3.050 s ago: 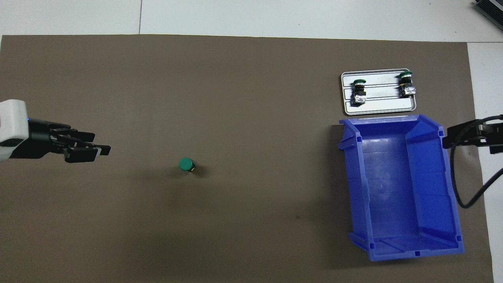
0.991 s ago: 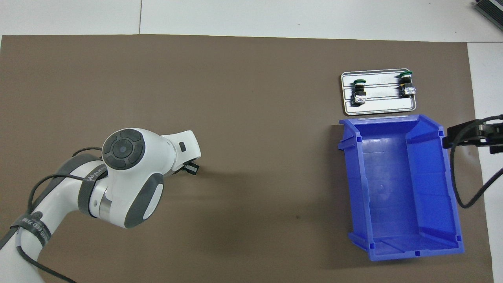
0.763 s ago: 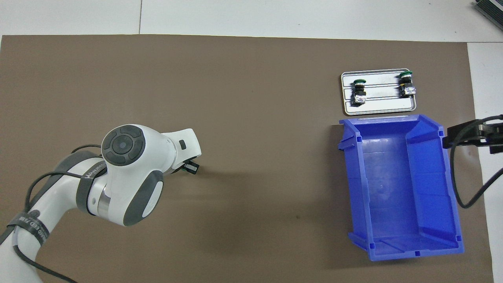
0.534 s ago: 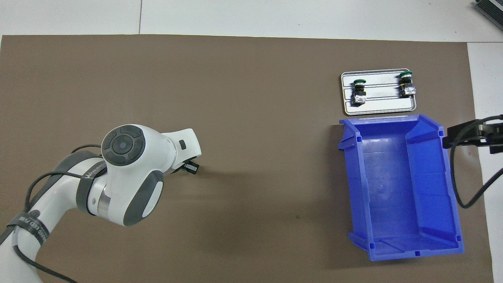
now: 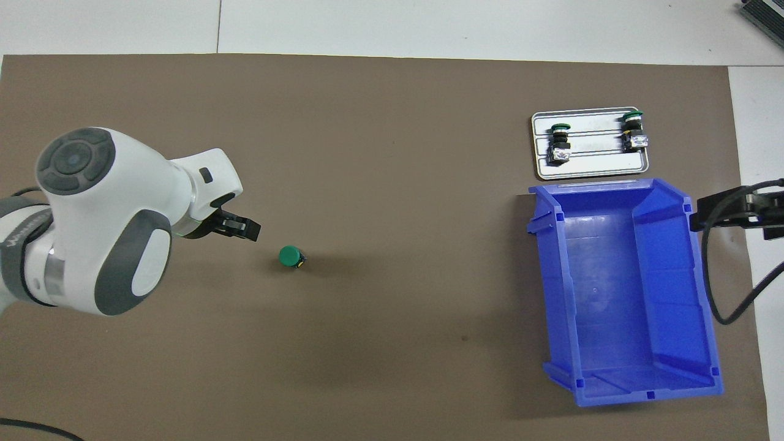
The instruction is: Place and press button with both arms
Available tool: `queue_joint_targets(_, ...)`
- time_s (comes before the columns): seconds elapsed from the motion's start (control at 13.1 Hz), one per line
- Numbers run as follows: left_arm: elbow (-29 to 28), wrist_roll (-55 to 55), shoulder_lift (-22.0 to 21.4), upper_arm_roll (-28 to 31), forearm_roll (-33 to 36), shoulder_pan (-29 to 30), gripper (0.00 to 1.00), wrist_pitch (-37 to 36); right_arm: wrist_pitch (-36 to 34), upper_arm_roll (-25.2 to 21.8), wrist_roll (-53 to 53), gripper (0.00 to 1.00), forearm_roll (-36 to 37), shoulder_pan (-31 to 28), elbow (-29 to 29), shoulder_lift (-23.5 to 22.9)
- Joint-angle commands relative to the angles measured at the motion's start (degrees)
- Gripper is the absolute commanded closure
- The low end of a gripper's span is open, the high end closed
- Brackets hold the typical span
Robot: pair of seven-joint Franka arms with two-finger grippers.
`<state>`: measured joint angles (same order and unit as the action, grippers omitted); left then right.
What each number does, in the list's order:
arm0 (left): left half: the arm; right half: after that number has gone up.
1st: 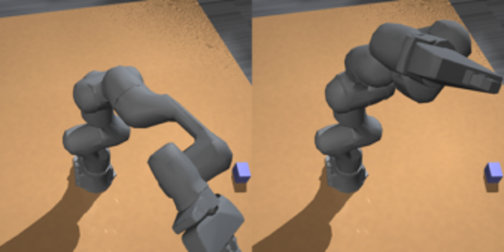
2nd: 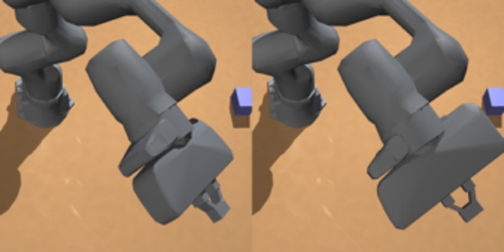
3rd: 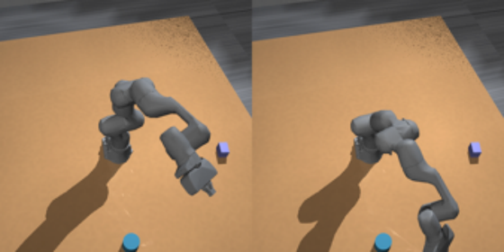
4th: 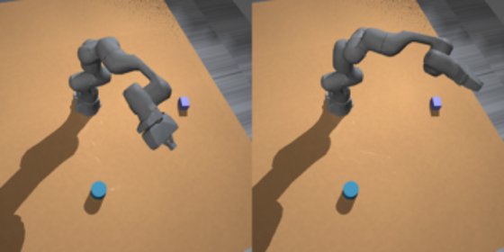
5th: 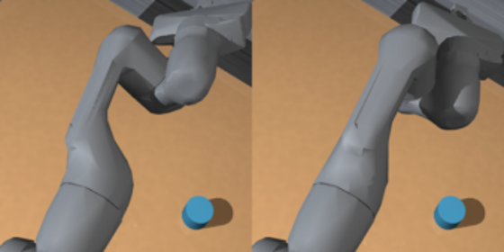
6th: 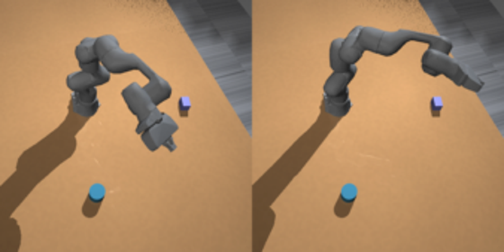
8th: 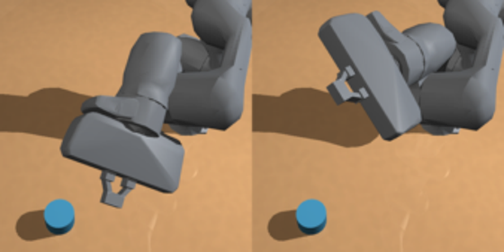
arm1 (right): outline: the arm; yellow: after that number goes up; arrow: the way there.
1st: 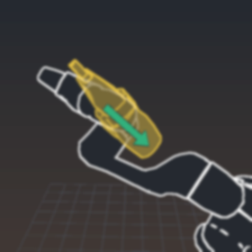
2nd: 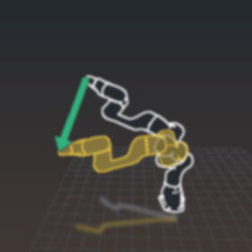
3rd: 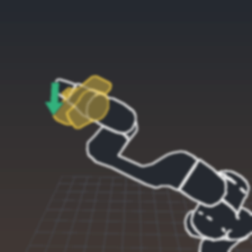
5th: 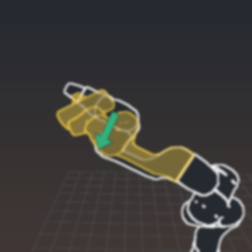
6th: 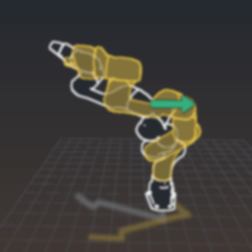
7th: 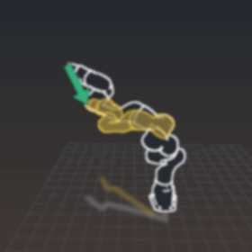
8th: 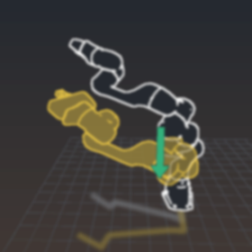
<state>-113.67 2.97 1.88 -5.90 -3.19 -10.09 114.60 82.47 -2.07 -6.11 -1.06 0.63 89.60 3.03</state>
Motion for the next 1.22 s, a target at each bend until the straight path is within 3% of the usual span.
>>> queue_joint_targets(0.0,1.1,-0.4,-2.0,-0.2,1.1,3.7,0.0,-2.3,-0.2,-0.4,-0.7,0.01,-1.3,0.2,0.7,0.7)
queue_joint_targets(0.23,2.7,-0.2,-4.2,0.1,1.2,6.6,0.0,-2.6,-0.1,-0.4,-0.7,0.01,-1.3,0.2,0.7,0.7)
queue_joint_targets(0.92,22.0,0.9,-3.0,0.1,6.3,10.7,0.0,-16.9,-0.1,-0.4,-0.7,0.01,-1.3,0.2,0.7,0.7)
queue_joint_targets(1.14,29.1,1.4,0.1,0.2,6.1,11.2,0.0,-24.0,-0.2,-0.4,-0.7,0.01,-1.3,0.2,0.7,0.7)
